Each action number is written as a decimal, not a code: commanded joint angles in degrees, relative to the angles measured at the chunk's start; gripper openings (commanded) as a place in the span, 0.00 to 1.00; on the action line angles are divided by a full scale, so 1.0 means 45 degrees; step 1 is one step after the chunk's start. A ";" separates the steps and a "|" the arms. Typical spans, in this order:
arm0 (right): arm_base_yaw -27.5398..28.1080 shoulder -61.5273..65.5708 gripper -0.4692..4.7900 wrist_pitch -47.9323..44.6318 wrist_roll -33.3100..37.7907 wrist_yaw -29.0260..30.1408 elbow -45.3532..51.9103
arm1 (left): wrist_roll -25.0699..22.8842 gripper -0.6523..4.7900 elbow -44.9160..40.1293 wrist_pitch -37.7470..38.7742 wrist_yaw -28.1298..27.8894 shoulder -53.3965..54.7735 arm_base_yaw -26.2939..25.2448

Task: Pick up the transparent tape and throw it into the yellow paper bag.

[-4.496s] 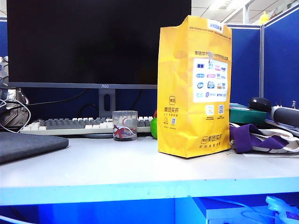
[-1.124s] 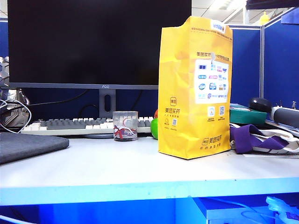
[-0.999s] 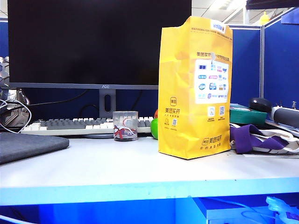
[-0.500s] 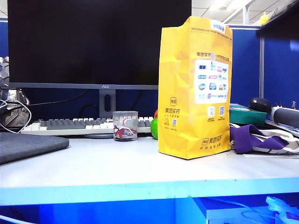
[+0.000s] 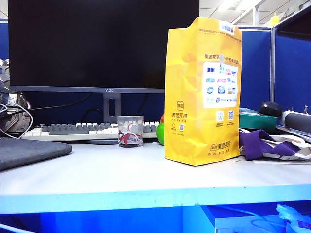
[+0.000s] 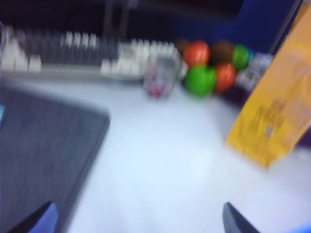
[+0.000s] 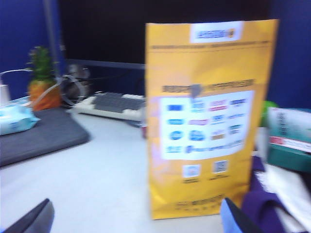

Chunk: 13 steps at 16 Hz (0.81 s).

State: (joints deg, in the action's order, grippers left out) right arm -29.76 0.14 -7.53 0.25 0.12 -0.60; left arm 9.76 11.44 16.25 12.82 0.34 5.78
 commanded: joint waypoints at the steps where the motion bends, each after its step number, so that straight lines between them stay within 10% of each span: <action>1: 0.1598 -0.0010 1.00 -0.0194 0.0029 0.0005 0.0107 | -0.0024 1.00 -0.0568 -0.2589 0.0010 -0.0019 0.0005; 13: 0.3769 -0.0010 1.00 0.2623 0.0029 0.0005 0.0107 | -0.0019 1.00 -0.2433 -0.3138 0.0010 -0.0019 0.0005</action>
State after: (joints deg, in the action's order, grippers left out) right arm -12.80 0.14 3.86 0.25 0.08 -0.60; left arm 9.78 0.43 2.42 12.84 0.32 5.78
